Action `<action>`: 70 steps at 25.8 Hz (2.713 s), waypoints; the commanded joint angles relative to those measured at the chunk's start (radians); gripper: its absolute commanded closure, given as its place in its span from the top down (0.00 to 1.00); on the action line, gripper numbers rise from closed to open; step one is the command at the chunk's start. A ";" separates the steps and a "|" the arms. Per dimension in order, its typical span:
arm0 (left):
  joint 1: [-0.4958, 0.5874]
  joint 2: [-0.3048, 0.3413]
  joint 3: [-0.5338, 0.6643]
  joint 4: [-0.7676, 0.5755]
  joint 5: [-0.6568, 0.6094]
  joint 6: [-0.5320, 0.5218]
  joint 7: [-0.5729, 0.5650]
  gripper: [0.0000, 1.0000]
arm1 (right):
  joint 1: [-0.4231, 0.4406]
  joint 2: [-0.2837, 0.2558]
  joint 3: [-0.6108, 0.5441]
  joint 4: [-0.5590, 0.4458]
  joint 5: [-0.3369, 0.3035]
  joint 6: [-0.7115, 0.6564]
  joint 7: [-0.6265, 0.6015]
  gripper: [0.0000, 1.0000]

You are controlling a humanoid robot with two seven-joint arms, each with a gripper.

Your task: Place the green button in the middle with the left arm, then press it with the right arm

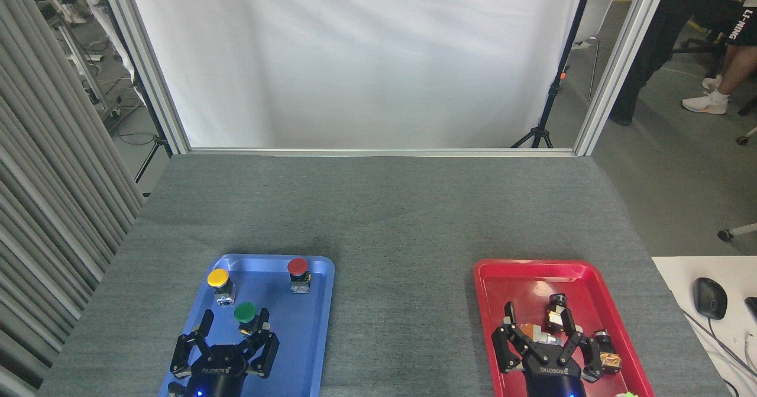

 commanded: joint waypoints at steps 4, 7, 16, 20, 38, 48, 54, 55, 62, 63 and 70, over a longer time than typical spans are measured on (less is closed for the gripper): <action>0.006 0.001 -0.005 -0.004 -0.057 0.036 -0.002 0.99 | 0.000 0.000 0.001 0.000 0.000 -0.001 -0.003 1.00; 0.003 -0.002 -0.007 0.001 -0.065 0.022 -0.004 0.99 | 0.000 0.000 0.000 0.000 0.000 -0.001 -0.003 1.00; 0.005 0.005 -0.004 -0.008 -0.066 0.016 -0.002 0.99 | 0.000 0.000 0.001 0.002 0.000 -0.001 -0.003 1.00; 0.003 0.005 -0.004 -0.008 -0.065 0.016 -0.002 0.99 | 0.000 -0.007 0.000 0.000 -0.001 -0.001 -0.003 1.00; 0.000 0.006 -0.004 -0.008 -0.062 0.014 -0.002 0.99 | 0.012 -0.012 0.000 0.000 -0.001 -0.001 -0.003 1.00; 0.000 0.005 -0.004 -0.013 -0.062 0.014 -0.002 0.99 | 0.012 -0.009 0.000 -0.002 0.000 -0.001 -0.003 1.00; 0.005 0.005 -0.004 -0.031 -0.062 0.014 -0.002 0.99 | 0.012 -0.007 -0.002 -0.002 0.000 -0.001 -0.003 1.00; 0.005 0.005 -0.004 -0.031 -0.062 0.014 -0.002 0.99 | 0.012 -0.006 0.000 -0.002 0.000 -0.001 -0.003 1.00; 0.005 0.005 -0.004 -0.031 -0.062 0.014 -0.002 0.99 | 0.011 -0.009 -0.007 -0.002 0.000 -0.001 -0.003 1.00; 0.005 0.005 -0.004 -0.031 -0.062 0.014 -0.002 0.99 | 0.011 -0.009 -0.008 -0.002 0.000 -0.001 -0.003 1.00; 0.009 0.008 -0.005 -0.027 -0.060 0.011 -0.002 0.99 | 0.011 -0.009 -0.011 -0.003 -0.001 -0.001 -0.003 1.00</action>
